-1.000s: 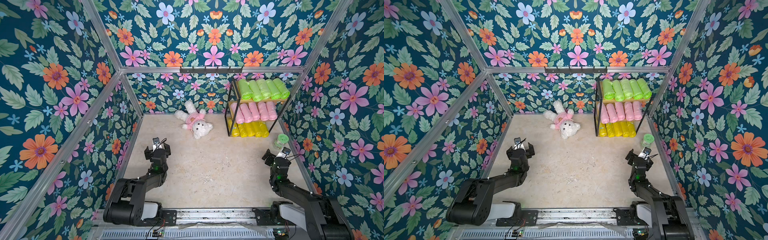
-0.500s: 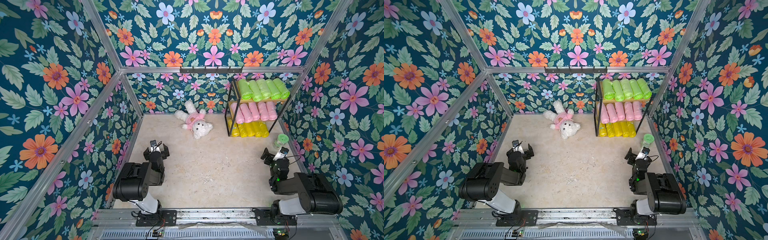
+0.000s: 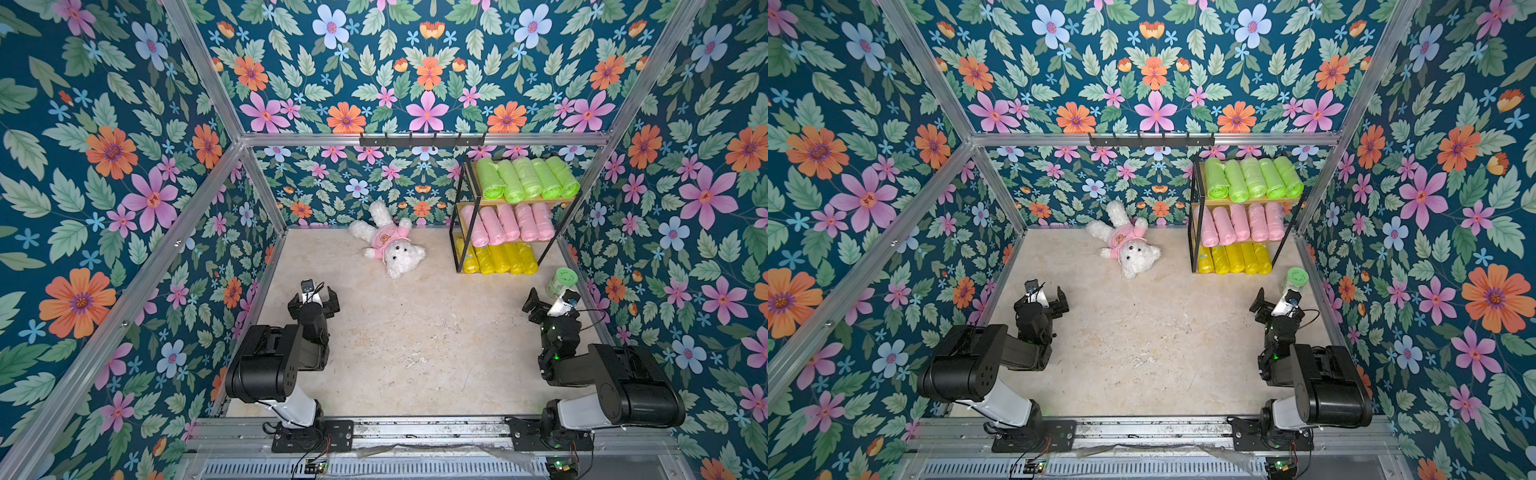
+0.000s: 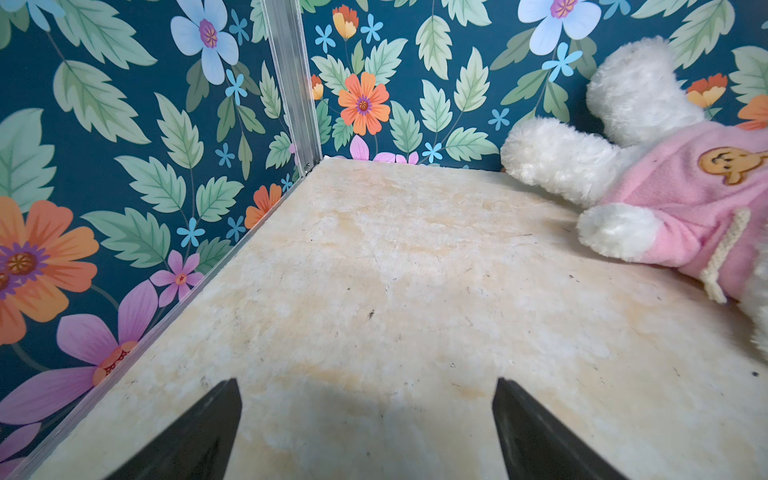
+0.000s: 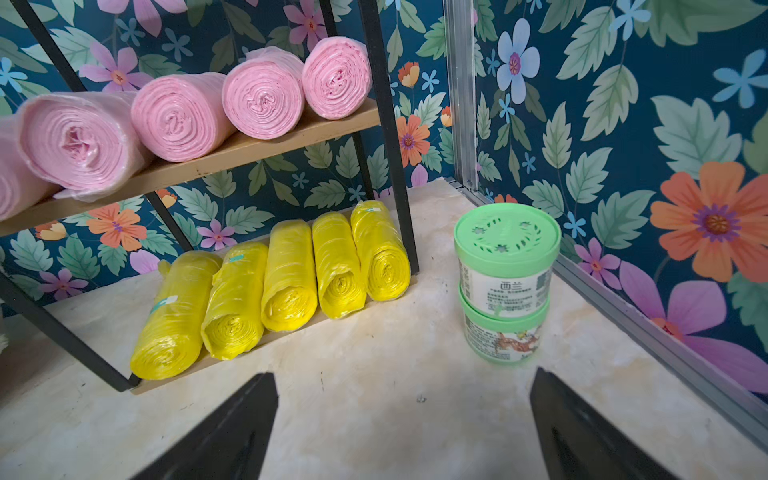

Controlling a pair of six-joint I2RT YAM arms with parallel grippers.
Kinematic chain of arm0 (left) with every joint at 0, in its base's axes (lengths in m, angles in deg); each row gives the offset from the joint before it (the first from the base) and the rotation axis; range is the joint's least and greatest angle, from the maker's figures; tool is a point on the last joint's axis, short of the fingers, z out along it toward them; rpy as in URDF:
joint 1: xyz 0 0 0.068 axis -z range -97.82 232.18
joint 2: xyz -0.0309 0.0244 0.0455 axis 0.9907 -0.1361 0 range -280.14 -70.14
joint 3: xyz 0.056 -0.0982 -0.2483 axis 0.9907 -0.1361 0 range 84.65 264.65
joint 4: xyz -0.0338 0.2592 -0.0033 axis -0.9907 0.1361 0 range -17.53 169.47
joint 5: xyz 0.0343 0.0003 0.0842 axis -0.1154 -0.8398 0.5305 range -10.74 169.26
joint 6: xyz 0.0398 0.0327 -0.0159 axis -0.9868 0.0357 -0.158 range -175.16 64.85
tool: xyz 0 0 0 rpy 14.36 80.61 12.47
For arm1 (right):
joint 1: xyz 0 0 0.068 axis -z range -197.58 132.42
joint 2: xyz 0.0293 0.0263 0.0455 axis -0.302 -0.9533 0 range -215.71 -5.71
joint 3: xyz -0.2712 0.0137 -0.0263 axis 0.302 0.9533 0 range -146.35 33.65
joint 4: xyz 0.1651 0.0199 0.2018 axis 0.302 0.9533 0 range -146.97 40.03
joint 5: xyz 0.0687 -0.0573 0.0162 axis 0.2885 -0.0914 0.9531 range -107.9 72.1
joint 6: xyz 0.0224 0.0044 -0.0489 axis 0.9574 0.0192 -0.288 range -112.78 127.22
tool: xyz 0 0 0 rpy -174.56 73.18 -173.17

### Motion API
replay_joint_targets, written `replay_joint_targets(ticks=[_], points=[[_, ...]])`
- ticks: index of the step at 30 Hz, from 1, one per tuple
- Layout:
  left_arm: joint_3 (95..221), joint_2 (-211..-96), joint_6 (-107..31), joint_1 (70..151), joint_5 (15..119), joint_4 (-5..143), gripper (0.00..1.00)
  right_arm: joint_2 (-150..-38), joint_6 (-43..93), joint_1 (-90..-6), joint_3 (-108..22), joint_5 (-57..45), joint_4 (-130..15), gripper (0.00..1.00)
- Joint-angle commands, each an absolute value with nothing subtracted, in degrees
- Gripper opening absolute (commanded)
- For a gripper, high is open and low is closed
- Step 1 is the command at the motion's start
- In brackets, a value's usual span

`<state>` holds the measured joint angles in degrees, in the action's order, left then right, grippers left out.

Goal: Sort the rolls of trash bags by color and place them on the shelf
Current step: Reset both arms

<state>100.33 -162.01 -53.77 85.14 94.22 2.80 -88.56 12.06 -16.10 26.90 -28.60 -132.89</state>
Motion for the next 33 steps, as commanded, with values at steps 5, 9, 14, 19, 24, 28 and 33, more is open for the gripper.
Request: replay_joint_targets(ticks=[5, 9, 14, 19, 24, 28, 33], points=[[100.47, -161.98, -53.4, 85.08, 93.78, 1.52, 0.99, -88.74, 9.85, -17.05, 26.26, -27.3, -134.32, 0.99], [100.47, -161.98, -53.4, 85.08, 93.84, 1.46, 0.99, -88.71, 9.85, -17.06, 26.31, -27.3, -134.36, 0.99], [100.47, -161.98, -53.4, 85.08, 93.78, 1.5, 0.99, -88.79, 9.77, -17.08, 26.26, -27.25, -134.18, 0.99], [100.49, -161.98, -53.4, 85.09, 93.8, 1.46, 0.99, -88.77, 9.78, -17.13, 26.25, -27.3, -134.22, 0.99], [100.47, -161.98, -53.4, 85.08, 93.79, 1.46, 0.99, -88.77, 9.75, -17.11, 26.01, -27.04, -133.88, 0.99], [100.47, -161.98, -53.49, 85.08, 93.81, 1.46, 0.99, -88.78, 9.7, -17.05, 25.89, -26.8, -133.79, 0.99], [100.73, -161.98, -53.75, 85.18, 93.17, 1.72, 0.99, -88.77, 9.68, -17.07, 25.94, -26.82, -133.79, 0.99]])
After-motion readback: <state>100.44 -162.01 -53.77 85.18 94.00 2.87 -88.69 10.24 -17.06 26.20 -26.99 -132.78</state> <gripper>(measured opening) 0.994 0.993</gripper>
